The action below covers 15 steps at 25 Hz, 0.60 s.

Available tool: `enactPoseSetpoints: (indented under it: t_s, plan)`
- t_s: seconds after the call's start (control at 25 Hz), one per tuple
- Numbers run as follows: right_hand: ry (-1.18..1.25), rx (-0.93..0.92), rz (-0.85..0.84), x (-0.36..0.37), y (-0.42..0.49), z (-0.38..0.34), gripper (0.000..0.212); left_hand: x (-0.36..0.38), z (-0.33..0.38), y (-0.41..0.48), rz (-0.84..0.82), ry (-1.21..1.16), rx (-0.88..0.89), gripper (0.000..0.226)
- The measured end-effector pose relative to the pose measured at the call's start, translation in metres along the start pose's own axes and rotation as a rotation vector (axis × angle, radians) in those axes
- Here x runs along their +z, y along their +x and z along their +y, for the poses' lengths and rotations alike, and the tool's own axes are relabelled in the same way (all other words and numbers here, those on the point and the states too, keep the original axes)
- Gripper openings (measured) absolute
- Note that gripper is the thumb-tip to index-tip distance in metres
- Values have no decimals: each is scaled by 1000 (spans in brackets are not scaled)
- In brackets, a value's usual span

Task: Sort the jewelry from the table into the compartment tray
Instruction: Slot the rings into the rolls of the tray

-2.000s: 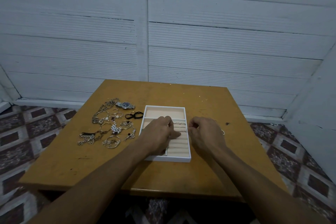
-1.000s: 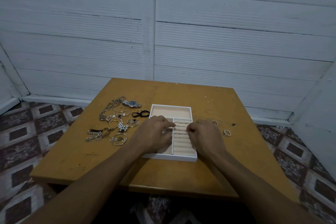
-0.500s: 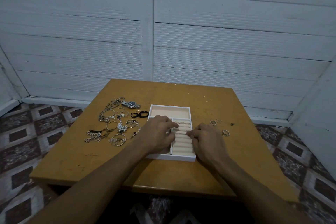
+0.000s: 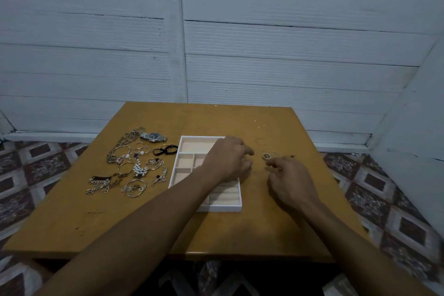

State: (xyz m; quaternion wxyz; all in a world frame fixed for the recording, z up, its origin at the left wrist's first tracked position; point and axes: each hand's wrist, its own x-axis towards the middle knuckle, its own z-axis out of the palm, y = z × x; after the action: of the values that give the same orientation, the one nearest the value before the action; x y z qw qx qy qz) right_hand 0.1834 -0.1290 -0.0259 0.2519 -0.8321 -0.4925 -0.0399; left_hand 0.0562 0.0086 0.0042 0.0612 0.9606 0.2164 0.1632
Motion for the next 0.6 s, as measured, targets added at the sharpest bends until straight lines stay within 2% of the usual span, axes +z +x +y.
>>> enactPoseSetpoints:
  t_s: [0.4,0.6]
  plan:
    - [21,126,-44,-7,7,35,40,31,28,49,-105,101,10,43]
    - [2,149,-77,-6,12,37,45,39,27,55,-171,116,-16,38]
